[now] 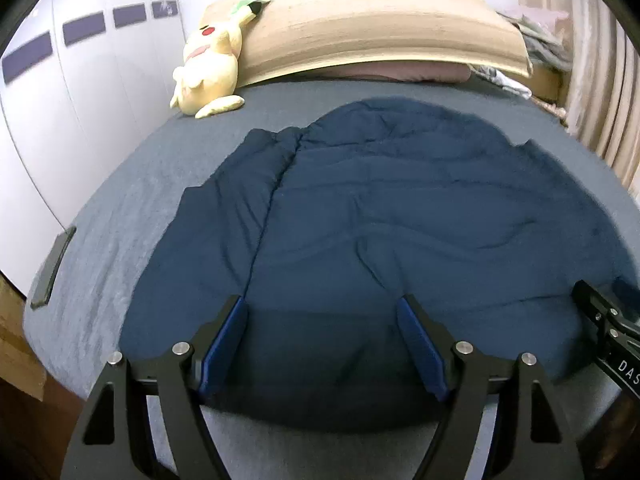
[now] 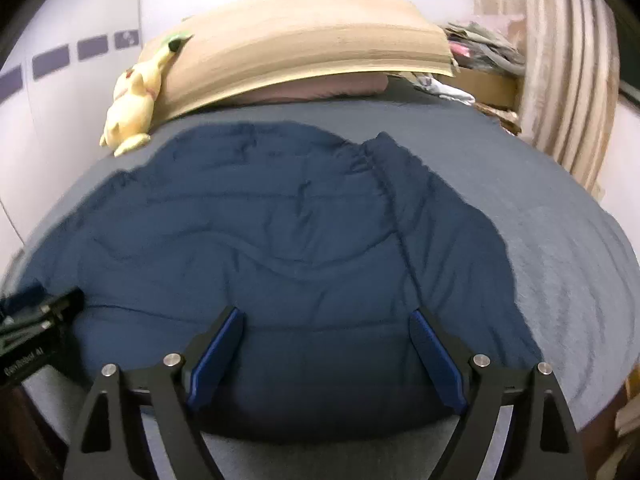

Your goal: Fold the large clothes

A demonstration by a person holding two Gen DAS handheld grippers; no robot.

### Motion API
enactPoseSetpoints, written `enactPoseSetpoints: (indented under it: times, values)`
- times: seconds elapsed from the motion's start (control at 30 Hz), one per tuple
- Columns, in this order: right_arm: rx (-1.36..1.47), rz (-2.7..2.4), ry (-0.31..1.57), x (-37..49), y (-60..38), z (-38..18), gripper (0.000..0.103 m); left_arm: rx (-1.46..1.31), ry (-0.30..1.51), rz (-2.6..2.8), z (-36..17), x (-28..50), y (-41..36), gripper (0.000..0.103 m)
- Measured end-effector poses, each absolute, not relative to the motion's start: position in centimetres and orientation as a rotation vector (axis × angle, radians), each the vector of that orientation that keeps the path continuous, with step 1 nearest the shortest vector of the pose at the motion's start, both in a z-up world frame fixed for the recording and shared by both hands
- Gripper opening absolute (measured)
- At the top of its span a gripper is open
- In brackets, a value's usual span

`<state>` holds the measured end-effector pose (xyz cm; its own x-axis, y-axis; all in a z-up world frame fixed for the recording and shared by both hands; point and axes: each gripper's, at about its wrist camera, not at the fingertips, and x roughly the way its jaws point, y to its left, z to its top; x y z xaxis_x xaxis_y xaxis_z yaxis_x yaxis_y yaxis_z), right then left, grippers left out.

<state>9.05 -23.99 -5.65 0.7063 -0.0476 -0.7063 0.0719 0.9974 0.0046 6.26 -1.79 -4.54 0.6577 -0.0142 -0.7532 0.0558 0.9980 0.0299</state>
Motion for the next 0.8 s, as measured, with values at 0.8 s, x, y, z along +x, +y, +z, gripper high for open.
enactPoseSetpoints:
  times: [0.8]
  values:
    - [0.032, -0.005, 0.722, -3.7, -21.2, 0.6, 0.103, -0.022, 0.646, -0.054, 3.8, -4.7, 0.2, 0.088]
